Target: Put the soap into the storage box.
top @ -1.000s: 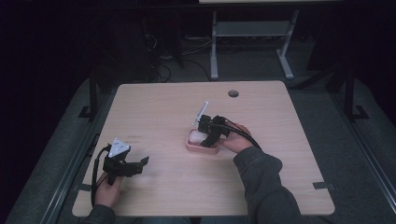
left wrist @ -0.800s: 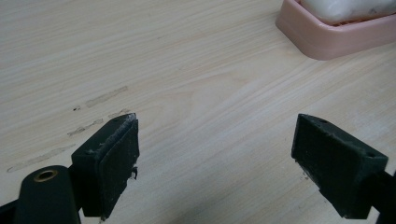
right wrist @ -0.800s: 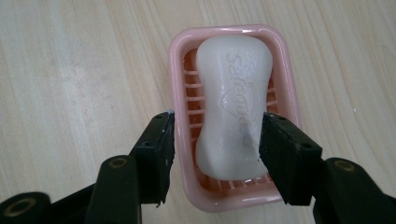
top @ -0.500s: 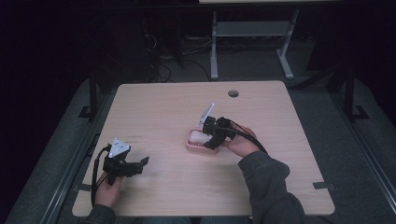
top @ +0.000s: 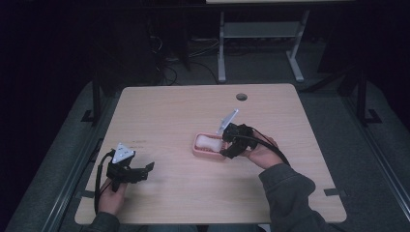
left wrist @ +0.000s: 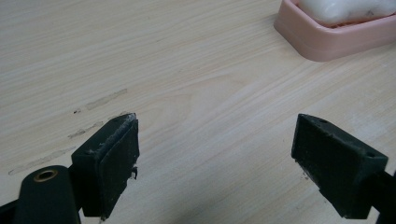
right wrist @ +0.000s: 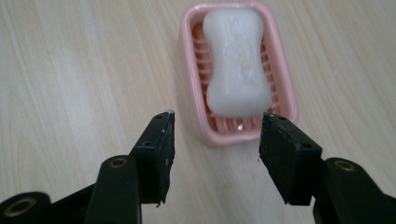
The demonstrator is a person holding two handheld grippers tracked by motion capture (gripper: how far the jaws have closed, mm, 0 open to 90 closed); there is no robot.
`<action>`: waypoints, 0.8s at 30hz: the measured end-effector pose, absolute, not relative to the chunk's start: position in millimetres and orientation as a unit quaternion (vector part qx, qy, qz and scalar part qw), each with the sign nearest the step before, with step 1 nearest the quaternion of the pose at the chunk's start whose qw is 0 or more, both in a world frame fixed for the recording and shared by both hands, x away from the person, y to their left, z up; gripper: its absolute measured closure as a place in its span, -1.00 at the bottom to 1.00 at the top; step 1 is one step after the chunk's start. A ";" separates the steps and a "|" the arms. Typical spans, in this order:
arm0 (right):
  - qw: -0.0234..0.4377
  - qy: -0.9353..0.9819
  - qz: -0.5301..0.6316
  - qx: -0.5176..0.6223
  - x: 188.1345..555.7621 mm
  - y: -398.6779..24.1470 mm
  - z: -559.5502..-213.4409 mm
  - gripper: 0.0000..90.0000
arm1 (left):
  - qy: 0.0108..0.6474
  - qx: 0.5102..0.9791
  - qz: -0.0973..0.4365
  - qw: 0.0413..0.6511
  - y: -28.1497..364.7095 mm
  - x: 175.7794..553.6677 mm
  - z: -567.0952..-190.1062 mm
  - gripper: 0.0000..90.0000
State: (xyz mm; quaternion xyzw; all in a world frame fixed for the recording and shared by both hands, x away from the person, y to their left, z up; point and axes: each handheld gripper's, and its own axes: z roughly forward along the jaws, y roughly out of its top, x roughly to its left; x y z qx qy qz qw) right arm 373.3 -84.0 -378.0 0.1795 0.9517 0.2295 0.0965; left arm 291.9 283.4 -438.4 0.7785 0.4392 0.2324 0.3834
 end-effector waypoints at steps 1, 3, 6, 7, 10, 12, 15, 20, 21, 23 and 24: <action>0.100 0.952 0.226 0.180 372.1 -86.8 -378.4 -0.02 | 0.439 0.779 0.232 0.383 283.3 291.9 -438.4 -0.67; 0.098 0.950 0.230 0.187 369.4 -91.6 -378.7 -0.03 | 0.439 0.779 0.231 0.383 282.8 291.5 -438.4 -0.67; 0.096 0.948 0.234 0.192 366.1 -97.6 -380.2 -0.03 | 0.440 0.778 0.231 0.384 282.5 291.3 -438.3 -0.67; 0.099 0.948 0.233 0.190 365.1 -100.2 -381.4 -0.03 | 0.439 0.779 0.232 0.384 282.6 291.4 -438.3 -0.67; 0.093 0.947 0.236 0.199 360.1 -107.6 -385.2 -0.04 | 0.439 0.778 0.232 0.384 282.2 291.5 -438.6 -0.67; 0.091 0.947 0.236 0.201 359.0 -109.6 -386.4 -0.04 | 0.438 0.778 0.232 0.385 281.8 291.5 -438.7 -0.67; 0.089 0.946 0.232 0.209 355.6 -115.4 -389.8 -0.05 | 0.436 0.780 0.232 0.384 282.1 291.4 -438.2 -0.67; 0.089 0.943 0.239 0.213 349.6 -125.3 -392.7 -0.05 | 0.436 0.781 0.233 0.383 281.8 291.7 -438.3 -0.67; 0.087 0.942 0.241 0.218 348.0 -128.0 -393.6 -0.05 | 0.435 0.781 0.233 0.383 281.8 291.7 -438.3 -0.67; 0.086 0.941 0.237 0.224 345.2 -132.9 -395.9 -0.06 | 0.435 0.781 0.233 0.383 281.6 291.7 -438.2 -0.67; 0.087 0.940 0.240 0.226 343.4 -135.3 -396.8 -0.05 | 0.435 0.781 0.233 0.383 281.3 291.6 -438.2 -0.67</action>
